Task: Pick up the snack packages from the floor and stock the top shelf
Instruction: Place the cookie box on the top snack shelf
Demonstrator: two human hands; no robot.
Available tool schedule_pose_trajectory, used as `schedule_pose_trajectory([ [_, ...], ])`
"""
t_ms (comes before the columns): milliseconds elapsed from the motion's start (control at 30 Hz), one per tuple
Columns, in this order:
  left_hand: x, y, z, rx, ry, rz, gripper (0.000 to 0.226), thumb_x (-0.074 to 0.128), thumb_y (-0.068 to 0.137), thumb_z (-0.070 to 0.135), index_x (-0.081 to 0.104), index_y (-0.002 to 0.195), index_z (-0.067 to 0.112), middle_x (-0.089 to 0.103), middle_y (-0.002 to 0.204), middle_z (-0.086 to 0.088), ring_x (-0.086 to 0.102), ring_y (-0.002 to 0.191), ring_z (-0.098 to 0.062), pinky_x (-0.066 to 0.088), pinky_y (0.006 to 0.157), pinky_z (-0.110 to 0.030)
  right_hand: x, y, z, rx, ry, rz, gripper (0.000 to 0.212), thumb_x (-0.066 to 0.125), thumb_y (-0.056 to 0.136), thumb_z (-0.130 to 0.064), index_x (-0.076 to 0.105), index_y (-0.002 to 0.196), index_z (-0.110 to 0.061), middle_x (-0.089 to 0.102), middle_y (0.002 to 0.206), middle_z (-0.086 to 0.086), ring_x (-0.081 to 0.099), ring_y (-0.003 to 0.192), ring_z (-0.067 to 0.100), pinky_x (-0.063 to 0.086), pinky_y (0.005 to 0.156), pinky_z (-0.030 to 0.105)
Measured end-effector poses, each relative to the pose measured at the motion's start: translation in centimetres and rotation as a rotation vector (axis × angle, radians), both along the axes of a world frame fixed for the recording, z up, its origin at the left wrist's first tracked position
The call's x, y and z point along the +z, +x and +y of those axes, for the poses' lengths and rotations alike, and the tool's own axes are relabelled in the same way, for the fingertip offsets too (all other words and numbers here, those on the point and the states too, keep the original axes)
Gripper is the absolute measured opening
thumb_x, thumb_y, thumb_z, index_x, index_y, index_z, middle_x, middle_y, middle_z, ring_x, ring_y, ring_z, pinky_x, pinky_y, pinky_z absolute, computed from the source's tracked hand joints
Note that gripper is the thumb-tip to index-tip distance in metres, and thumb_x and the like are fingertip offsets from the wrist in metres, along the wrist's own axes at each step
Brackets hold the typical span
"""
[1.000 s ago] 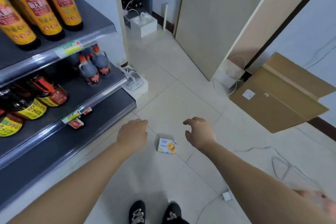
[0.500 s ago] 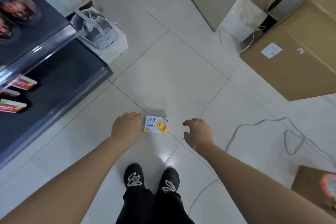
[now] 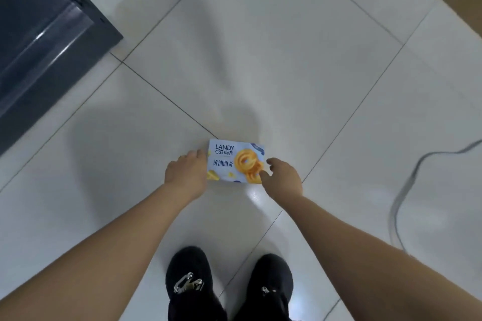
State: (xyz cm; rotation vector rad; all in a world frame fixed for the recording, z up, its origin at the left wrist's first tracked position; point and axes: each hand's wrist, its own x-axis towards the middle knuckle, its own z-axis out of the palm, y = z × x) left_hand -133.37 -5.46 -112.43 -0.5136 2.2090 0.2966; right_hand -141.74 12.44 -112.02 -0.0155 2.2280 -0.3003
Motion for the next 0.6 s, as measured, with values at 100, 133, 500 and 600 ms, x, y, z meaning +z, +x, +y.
schedule_pose_trajectory([
  [100, -3.5, 0.1, 0.2, 0.182, 0.185, -0.053, 0.074, 0.046, 0.088, 0.011, 0.006, 0.15, 0.01, 0.044, 0.137, -0.013, 0.05, 0.118, -0.032, 0.045, 0.09, -0.039, -2.9, 0.4, -0.7, -0.211, -0.07, -0.098, 0.043, 0.044, 0.094, -0.018, 0.045, 0.137, -0.012, 0.056, 0.13, 0.007, 0.053, 0.118, 0.026, 0.042, 0.093, 0.033],
  [133, -3.9, 0.1, 0.3, 0.262, 0.274, -0.051, 0.075, 0.046, 0.088, 0.009, 0.005, 0.15, 0.013, 0.048, 0.133, -0.013, 0.052, 0.114, -0.032, 0.046, 0.086, -0.036, -3.5, 0.6, -0.9, -0.269, -0.113, -0.119, 0.038, 0.043, 0.092, -0.015, 0.05, 0.129, -0.011, 0.06, 0.118, 0.007, 0.055, 0.109, 0.027, 0.044, 0.087, 0.033],
  [500, 6.2, 1.3, -0.8, 0.711, 0.439, 0.282, 0.046, 0.048, 0.085, 0.011, 0.04, 0.13, 0.018, 0.059, 0.12, -0.001, 0.059, 0.101, -0.024, 0.05, 0.081, -0.036, 7.5, 1.0, -3.7, -0.273, -0.248, 0.095, 0.028, 0.042, 0.097, -0.018, 0.057, 0.119, -0.01, 0.064, 0.105, 0.006, 0.058, 0.097, 0.026, 0.046, 0.083, 0.036],
  [600, 12.5, 2.0, -1.7, 0.765, 0.419, 0.344, 0.046, 0.048, 0.084, 0.012, 0.042, 0.129, 0.02, 0.059, 0.117, -0.003, 0.058, 0.099, -0.026, 0.049, 0.078, -0.035, 13.2, 1.3, -5.0, -0.262, -0.28, 0.151, 0.026, 0.043, 0.096, -0.022, 0.06, 0.115, -0.018, 0.064, 0.104, 0.004, 0.059, 0.094, 0.025, 0.048, 0.081, 0.036],
])
